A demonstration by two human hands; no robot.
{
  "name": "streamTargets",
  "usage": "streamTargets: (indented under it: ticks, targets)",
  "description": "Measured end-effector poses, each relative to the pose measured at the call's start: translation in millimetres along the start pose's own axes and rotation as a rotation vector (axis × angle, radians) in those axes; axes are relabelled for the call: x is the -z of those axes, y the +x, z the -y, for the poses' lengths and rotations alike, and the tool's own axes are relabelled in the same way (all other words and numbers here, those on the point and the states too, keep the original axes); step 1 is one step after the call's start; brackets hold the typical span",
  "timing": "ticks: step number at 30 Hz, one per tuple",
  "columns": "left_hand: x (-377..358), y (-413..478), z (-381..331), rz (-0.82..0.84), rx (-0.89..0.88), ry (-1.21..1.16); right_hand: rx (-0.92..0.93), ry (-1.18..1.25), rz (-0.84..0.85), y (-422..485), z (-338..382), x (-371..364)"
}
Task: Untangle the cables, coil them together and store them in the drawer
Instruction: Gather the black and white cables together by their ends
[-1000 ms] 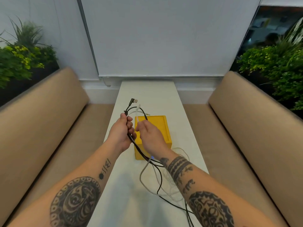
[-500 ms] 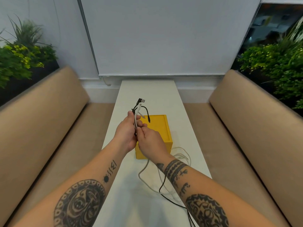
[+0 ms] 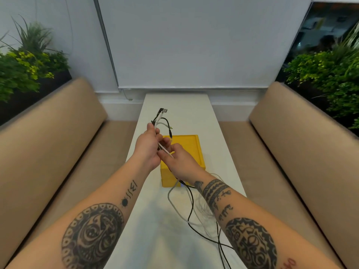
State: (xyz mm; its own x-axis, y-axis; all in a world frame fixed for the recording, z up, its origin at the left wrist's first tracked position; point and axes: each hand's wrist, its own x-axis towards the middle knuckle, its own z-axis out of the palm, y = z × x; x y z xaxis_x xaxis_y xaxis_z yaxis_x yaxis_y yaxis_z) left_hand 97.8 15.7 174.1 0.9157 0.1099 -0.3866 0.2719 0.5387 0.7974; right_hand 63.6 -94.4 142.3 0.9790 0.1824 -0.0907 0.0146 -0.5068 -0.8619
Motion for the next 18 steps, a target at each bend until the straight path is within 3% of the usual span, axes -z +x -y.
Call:
streamTargets:
  ticks: [4, 8, 13, 18]
  targets:
    - [1, 11, -20, -0.070, -0.053, -0.042, 0.027, -0.147, 0.228, -3, -14, 18]
    - [21, 28, -53, -0.206, -0.101, -0.062, -0.174, 0.214, 0.361, -16, -58, 43]
    - [52, 43, -58, -0.268, -0.020, -0.096, -0.390, 0.377, 0.297, -39, -112, 42]
    - [63, 45, -55, -0.276, -0.047, -0.184, -0.516, 0.012, 0.214, -75, -165, 29]
